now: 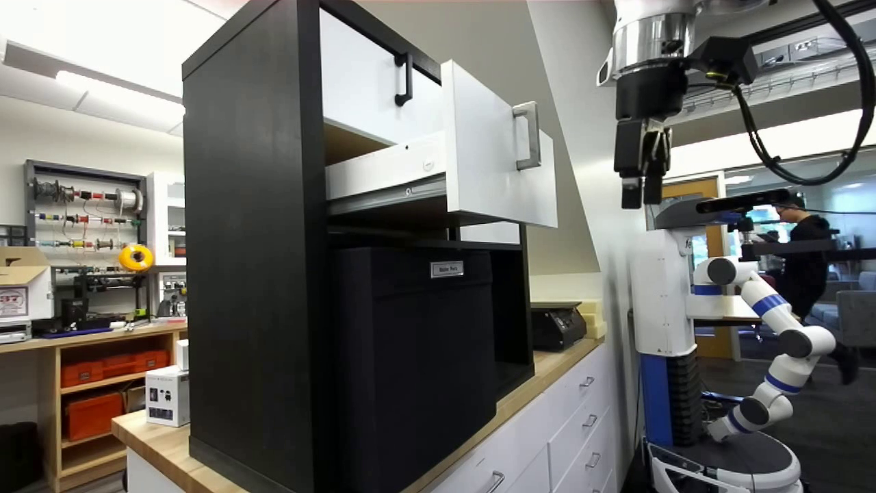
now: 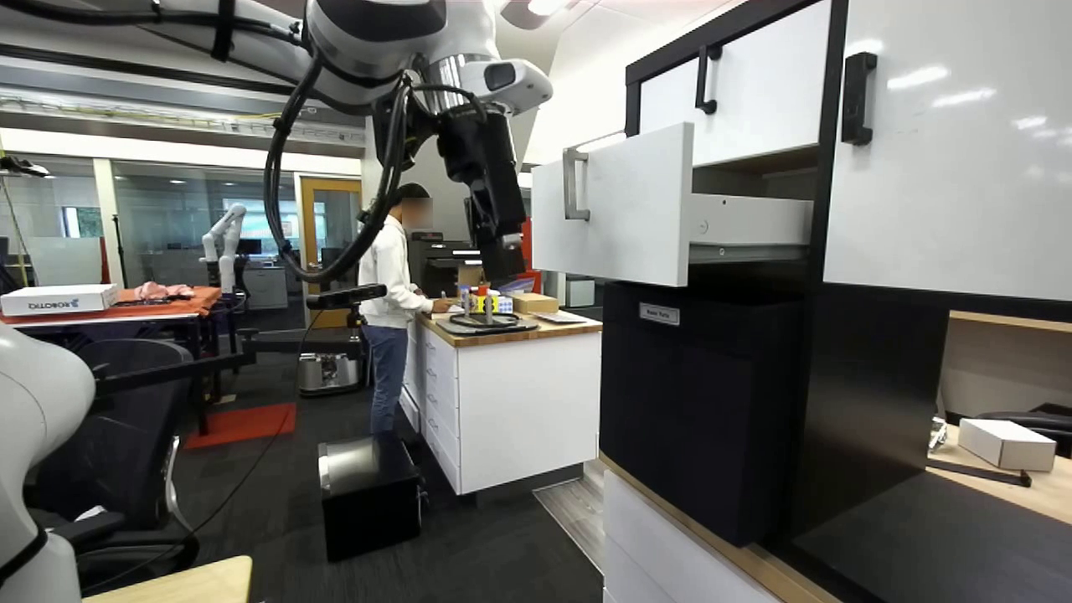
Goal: Close the bottom drawer of the black and white file cabinet
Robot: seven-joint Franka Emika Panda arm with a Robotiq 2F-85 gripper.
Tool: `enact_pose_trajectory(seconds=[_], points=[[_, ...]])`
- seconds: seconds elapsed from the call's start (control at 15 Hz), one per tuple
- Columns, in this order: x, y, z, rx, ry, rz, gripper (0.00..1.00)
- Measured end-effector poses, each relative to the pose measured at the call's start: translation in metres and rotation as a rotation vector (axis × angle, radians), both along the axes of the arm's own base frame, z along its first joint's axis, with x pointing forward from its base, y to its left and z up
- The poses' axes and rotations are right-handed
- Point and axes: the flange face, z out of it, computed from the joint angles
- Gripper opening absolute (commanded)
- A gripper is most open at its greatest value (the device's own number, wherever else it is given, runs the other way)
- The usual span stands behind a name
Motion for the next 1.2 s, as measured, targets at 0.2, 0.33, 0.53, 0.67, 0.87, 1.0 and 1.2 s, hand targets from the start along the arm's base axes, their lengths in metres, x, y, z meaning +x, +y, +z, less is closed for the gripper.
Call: enact_pose_trajectory(seconds=[0.2,0.33,0.53,0.67,0.87,1.0,1.2], points=[[0.003,0.002,0.015,0.002,-0.076,0.001,1.00],[0.004,0.003,0.024,0.002,-0.125,0.008,1.00],[0.006,0.005,0.036,0.005,-0.199,0.019,1.00],[0.007,0.006,0.044,0.010,-0.244,0.026,1.00],[0.010,0.008,0.053,0.019,-0.300,0.034,1.00],[0.011,0.010,0.058,0.030,-0.326,0.037,1.00],[0.013,0.015,0.063,0.046,-0.342,0.036,1.00]])
